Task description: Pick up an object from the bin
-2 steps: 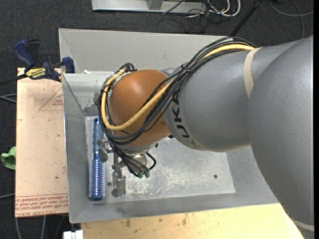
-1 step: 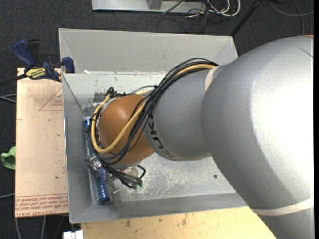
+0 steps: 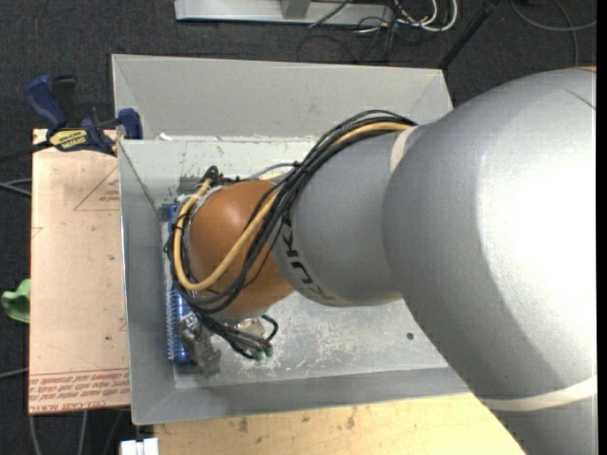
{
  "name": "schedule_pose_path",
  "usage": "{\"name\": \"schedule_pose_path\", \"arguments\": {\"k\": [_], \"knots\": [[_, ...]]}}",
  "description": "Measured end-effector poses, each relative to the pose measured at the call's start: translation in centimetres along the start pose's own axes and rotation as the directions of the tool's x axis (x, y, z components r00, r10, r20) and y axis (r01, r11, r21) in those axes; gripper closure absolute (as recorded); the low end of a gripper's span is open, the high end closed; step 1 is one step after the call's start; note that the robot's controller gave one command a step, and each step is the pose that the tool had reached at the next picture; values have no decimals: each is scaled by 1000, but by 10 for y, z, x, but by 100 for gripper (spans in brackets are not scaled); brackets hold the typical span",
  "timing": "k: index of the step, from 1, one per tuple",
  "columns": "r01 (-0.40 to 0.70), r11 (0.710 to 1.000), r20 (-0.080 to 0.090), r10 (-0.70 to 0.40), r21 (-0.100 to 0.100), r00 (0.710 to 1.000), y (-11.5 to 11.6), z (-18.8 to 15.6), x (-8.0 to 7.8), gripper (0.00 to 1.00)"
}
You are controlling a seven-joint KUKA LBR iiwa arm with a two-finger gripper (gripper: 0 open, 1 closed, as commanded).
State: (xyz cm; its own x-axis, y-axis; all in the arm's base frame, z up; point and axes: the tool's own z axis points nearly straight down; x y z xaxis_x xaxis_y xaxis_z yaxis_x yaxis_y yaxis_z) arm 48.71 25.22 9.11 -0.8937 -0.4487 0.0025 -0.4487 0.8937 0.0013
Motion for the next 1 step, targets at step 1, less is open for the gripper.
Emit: {"name": "schedule_pose_path", "arguments": {"k": [1], "knots": [[1, 1000, 2, -1, -1, 1000, 0, 0, 0, 0]]}}
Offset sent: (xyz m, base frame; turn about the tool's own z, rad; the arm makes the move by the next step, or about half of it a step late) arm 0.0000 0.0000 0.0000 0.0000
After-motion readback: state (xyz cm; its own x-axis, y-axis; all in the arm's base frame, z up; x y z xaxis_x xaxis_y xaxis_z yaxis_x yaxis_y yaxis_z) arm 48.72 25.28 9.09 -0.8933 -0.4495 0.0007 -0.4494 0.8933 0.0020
